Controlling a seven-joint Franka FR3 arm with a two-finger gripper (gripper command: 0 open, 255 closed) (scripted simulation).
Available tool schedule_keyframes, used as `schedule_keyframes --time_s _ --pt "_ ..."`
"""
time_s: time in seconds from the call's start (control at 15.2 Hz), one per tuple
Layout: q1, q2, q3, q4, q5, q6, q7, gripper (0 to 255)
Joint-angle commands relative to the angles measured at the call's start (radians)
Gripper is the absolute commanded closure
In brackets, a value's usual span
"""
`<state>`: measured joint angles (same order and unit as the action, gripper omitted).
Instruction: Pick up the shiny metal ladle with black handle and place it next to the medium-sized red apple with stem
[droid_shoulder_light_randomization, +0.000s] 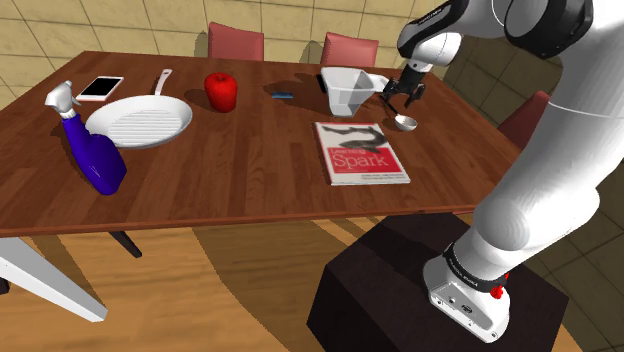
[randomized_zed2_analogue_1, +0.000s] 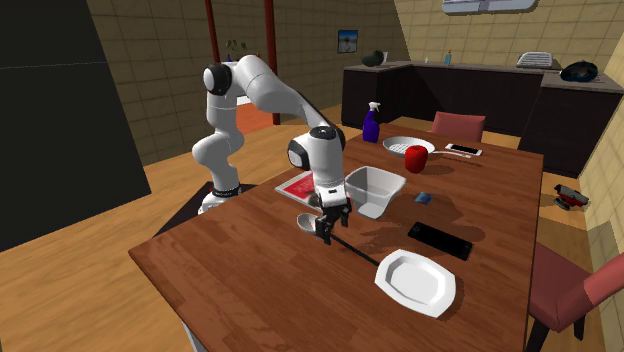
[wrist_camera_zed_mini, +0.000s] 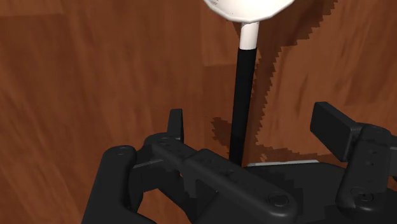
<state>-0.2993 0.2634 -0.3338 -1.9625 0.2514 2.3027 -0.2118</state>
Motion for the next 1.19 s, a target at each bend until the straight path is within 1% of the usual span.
schedule_keyframes --time_s 0.0,0.13,0.66,0.73,1.12 --pt "-0.002 0.017 0.004 -0.005 0.011 0.020 -0.007 0" --pt "-0.004 0.040 0.010 -0.010 0.024 0.047 -0.016 0" --pt "-0.005 0.040 0.010 -0.009 0.024 0.046 -0.016 0" --pt "-0.005 0.040 0.010 -0.009 0.024 0.046 -0.016 255" --pt "-0.004 0.037 0.010 -0.012 0.023 0.047 -0.015 255"
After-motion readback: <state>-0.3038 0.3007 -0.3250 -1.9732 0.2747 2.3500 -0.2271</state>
